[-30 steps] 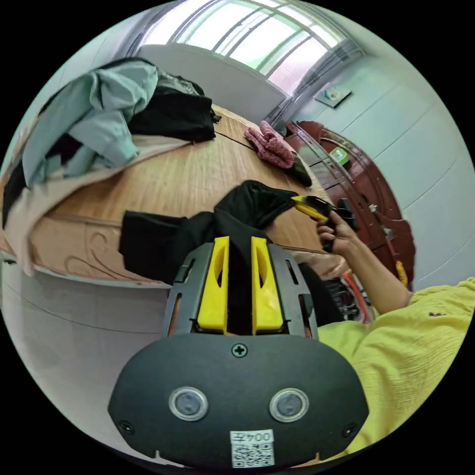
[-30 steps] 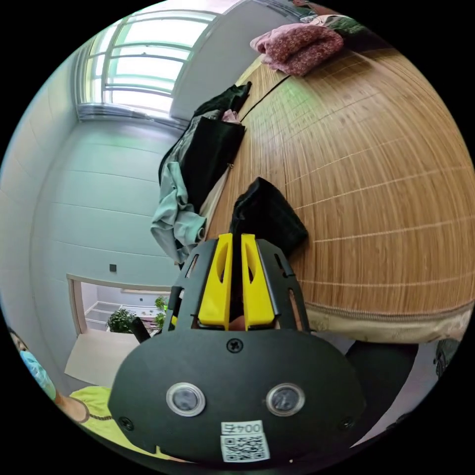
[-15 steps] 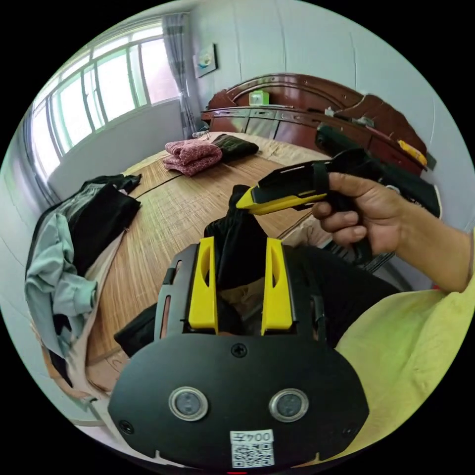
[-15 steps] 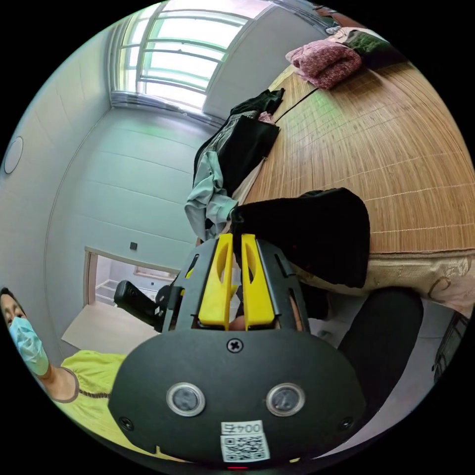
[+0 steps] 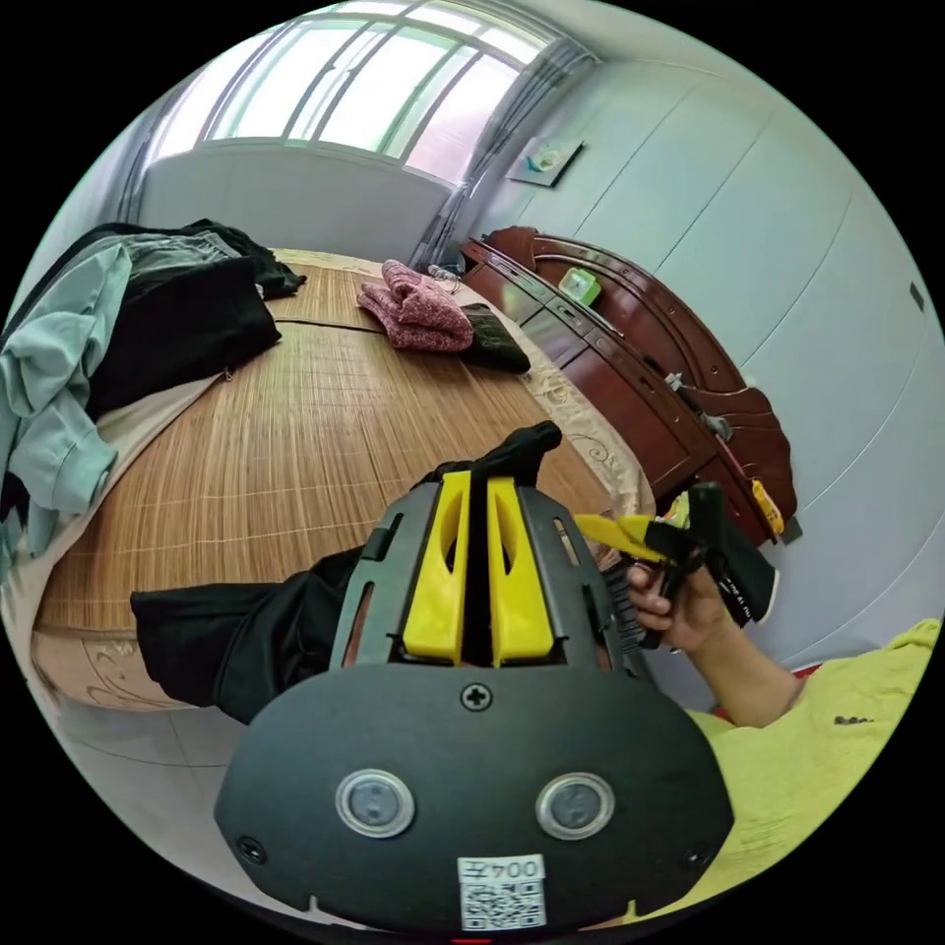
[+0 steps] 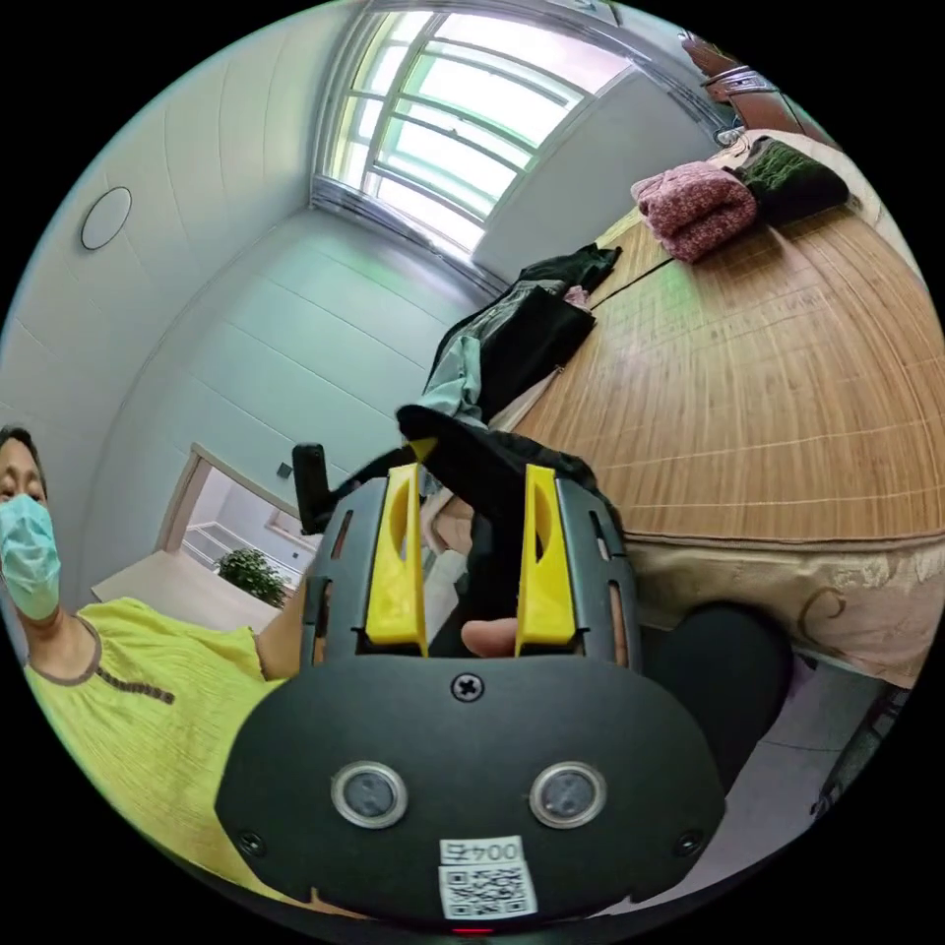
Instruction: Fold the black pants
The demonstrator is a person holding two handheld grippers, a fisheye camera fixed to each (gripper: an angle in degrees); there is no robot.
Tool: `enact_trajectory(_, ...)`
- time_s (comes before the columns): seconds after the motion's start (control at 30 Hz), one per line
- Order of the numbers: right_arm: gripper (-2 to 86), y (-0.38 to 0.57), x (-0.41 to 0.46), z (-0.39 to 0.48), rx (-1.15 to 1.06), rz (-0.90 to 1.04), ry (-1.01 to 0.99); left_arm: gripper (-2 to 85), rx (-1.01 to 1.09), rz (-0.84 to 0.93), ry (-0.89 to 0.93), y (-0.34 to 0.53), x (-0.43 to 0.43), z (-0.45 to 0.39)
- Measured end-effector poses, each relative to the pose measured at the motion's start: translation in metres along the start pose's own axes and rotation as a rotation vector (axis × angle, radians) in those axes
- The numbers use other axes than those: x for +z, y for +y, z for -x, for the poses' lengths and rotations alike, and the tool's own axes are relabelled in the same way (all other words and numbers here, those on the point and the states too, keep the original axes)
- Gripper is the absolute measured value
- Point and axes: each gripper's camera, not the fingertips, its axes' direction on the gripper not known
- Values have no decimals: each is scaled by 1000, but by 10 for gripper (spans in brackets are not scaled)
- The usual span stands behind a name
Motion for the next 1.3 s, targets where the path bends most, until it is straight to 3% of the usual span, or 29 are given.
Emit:
enact_trajectory(0.17, 199, 44, 37, 17, -94, -3, 245, 24, -49, -16, 80, 3, -15, 2)
enact_trajectory(0.4, 213, 74, 133, 33, -112, 241, 512, 24, -48, -31, 148, 7, -28, -13)
enact_trajectory(0.63, 108, 65, 182, 62, -131, 399, 399, 25, -9, -45, 182, 7, -46, -33)
enact_trajectory(0.8, 51, 63, 187, 99, -182, 403, 447, 25, -4, -63, 202, 5, -59, -40)
enact_trajectory(1.0, 46, -11, 96, 188, -302, 163, 515, 25, 24, -171, 195, -26, -110, -41)
enact_trajectory(1.3, 46, -102, -48, 401, -634, -220, 700, 25, 281, -370, 291, -113, -189, -113)
